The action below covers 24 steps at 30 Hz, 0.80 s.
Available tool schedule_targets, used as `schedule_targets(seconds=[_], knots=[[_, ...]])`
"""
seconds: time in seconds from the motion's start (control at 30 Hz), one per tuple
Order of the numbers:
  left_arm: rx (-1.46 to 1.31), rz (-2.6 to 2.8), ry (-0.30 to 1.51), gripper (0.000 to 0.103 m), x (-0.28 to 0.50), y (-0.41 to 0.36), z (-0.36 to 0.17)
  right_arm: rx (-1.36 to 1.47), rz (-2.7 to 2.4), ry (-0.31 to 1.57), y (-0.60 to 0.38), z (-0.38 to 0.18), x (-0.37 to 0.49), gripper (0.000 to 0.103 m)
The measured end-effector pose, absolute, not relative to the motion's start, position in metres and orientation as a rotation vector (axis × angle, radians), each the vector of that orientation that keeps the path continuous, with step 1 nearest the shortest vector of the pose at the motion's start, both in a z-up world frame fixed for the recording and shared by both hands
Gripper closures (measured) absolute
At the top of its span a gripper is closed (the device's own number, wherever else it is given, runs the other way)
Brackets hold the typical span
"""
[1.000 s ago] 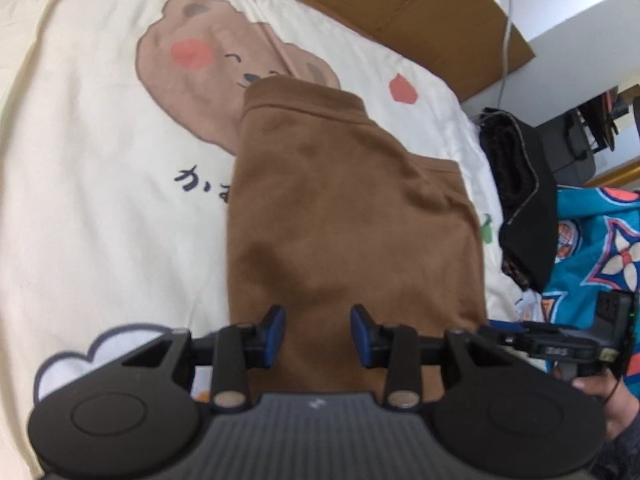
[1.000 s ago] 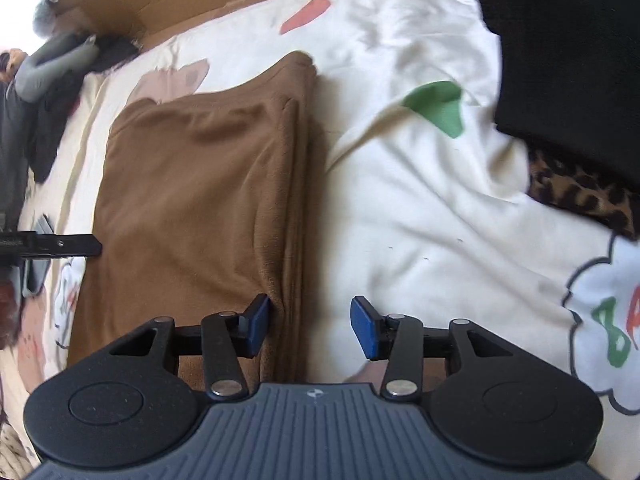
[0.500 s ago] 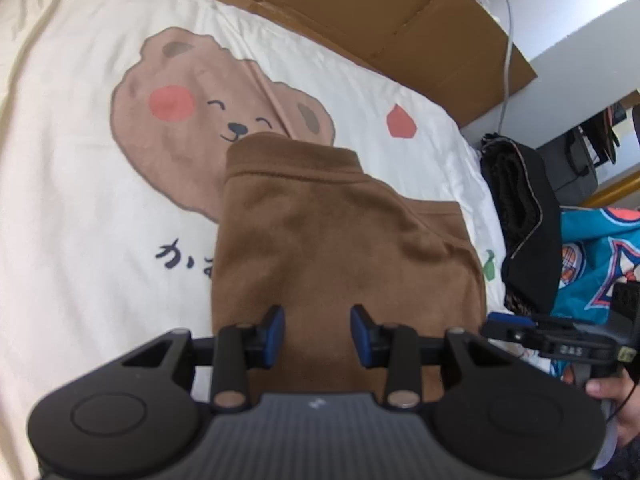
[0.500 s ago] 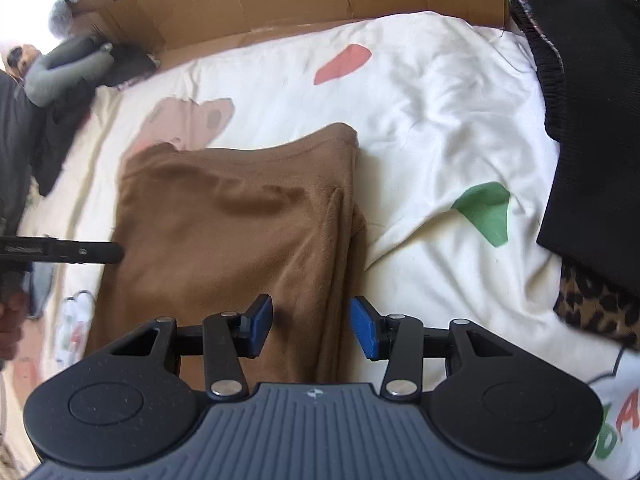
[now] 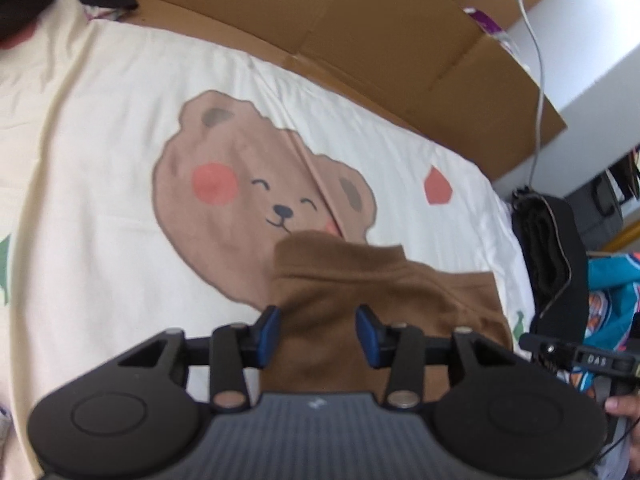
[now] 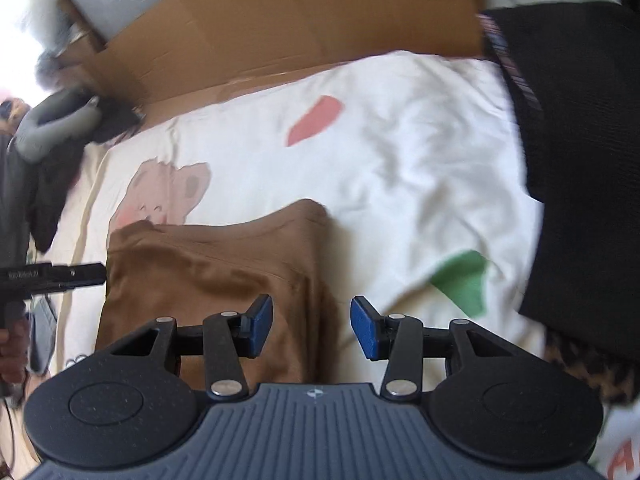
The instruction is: Fold clothes
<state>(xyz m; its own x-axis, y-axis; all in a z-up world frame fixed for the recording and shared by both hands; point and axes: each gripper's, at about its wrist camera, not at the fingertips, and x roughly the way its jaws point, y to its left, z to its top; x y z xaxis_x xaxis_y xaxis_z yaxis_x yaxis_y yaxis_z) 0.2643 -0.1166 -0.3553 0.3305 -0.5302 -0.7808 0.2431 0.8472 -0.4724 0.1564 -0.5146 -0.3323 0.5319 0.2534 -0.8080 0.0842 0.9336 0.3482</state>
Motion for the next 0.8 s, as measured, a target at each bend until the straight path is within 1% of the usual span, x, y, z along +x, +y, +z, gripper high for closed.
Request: schedule_targets(seconds=[0.07,0.23,0.4,0.43,0.47,0.5,0.53,0.6,0.7,0.8], knots=[[-0.307,-0.501,1.133,0.057,0.262,-0.112,-0.358,0.349,0.112,1.033,-0.510,-0.340,0.164,0.052],[-0.357,-0.473,1.151,0.057,0.250,-0.102,-0.368,0.404,0.092,1.057,-0.516,-0.357,0.172,0.052],[-0.365,-0.468,1.165,0.057,0.248,-0.096,-0.372,0.566,0.139,1.108,-0.524,-0.375,0.172,0.052],[-0.374,-0.468,1.164,0.057,0.250,-0.095,-0.372,0.588,0.140,1.110,-0.526,-0.376,0.172,0.054],[-0.386,-0.470,1.163,0.056,0.251,-0.094,-0.372,0.616,0.141,1.110,-0.529,-0.377,0.172,0.066],[-0.397,-0.473,1.164,0.055,0.252,-0.093,-0.373,0.645,0.141,1.111,-0.533,-0.377,0.172,0.075],[-0.405,-0.476,1.164,0.054,0.253,-0.093,-0.373,0.671,0.141,1.110,-0.537,-0.378,0.172,0.078],[-0.398,-0.481,1.166,0.052,0.255,-0.094,-0.374,0.661,0.151,1.089,-0.536,-0.372,0.170,0.082],[-0.392,-0.478,1.173,0.050,0.257,-0.093,-0.377,0.611,0.161,1.045,-0.529,-0.361,0.164,0.083],[-0.432,-0.481,1.191,0.043,0.254,-0.086,-0.384,0.604,0.173,1.009,-0.527,-0.357,0.162,0.083]])
